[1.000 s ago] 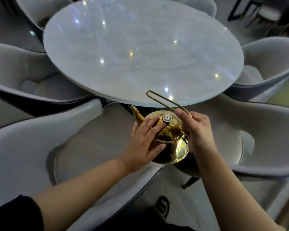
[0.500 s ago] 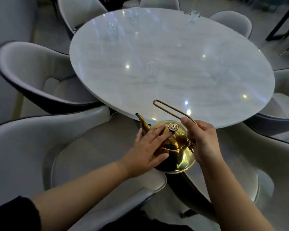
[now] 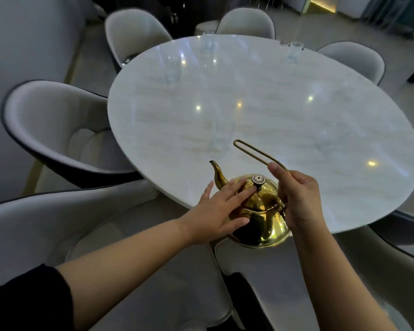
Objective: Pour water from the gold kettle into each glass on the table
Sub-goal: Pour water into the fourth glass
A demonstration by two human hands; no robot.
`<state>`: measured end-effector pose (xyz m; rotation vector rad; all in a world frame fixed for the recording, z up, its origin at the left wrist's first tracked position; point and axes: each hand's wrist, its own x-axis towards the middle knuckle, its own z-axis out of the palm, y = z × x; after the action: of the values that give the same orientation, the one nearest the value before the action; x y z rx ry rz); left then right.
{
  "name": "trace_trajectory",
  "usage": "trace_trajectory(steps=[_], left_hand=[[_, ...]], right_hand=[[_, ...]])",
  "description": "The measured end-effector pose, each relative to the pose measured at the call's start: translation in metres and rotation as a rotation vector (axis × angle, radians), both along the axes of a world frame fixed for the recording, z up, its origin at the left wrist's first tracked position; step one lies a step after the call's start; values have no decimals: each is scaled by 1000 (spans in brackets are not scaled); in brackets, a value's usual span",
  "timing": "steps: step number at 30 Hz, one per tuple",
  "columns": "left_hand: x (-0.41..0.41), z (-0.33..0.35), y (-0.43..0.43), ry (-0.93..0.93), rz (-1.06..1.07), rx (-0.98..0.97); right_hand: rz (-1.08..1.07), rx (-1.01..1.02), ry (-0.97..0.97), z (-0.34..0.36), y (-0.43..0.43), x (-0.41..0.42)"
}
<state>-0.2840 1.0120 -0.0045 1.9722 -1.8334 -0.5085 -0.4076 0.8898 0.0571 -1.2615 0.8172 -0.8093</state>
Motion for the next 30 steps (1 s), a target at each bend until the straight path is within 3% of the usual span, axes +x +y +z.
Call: trace_trajectory(steps=[15, 30], left_hand=[[55, 10, -139, 50, 32, 12], [80, -8, -170, 81, 68, 25]], right_hand=[[99, -171, 156, 17, -144, 69], [256, -339, 336, 17, -186, 120]])
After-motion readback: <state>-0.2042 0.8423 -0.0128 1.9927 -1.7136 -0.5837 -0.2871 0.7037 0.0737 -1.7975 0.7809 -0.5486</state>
